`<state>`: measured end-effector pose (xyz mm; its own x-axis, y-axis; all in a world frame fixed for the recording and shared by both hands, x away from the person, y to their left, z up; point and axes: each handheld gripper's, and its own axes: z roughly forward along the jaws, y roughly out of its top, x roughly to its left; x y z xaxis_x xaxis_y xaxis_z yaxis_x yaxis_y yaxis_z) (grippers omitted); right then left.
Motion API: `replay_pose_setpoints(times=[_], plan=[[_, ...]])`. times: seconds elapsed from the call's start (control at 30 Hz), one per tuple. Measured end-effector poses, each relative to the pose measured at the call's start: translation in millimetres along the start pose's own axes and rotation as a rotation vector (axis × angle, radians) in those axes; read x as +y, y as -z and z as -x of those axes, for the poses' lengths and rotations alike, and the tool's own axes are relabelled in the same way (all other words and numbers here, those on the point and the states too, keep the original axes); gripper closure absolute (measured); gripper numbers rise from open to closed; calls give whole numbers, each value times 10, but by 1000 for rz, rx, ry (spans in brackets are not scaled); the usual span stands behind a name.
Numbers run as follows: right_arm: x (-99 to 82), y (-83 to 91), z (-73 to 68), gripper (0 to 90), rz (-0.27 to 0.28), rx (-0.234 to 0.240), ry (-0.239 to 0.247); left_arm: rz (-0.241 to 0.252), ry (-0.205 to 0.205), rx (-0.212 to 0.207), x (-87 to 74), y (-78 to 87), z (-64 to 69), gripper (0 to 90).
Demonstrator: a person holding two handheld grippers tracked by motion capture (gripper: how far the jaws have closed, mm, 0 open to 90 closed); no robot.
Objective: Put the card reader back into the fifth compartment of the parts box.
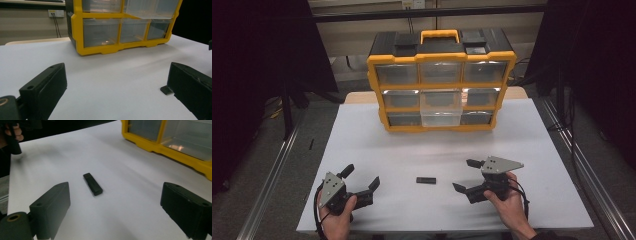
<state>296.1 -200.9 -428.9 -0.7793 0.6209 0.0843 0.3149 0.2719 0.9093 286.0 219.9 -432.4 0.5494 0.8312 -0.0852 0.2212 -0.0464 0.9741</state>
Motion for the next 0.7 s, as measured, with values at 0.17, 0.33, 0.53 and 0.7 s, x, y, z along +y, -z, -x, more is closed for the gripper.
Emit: replay_pose_setpoints(times=[0.17,0.33,0.53,0.7], plan=[[62,-112,-16,70,-8,60,-15,2,2,-2,1,0,3,27],[123,-189,-7,47,1,77,-34,1,0,-6,3,0,2,27],[188,-280,-14,42,-14,86,-32,1,-1,-9,4,2,1,27],[236,-362,0,42,-63,110,-41,0,-2,-11,4,0,-1,27]])
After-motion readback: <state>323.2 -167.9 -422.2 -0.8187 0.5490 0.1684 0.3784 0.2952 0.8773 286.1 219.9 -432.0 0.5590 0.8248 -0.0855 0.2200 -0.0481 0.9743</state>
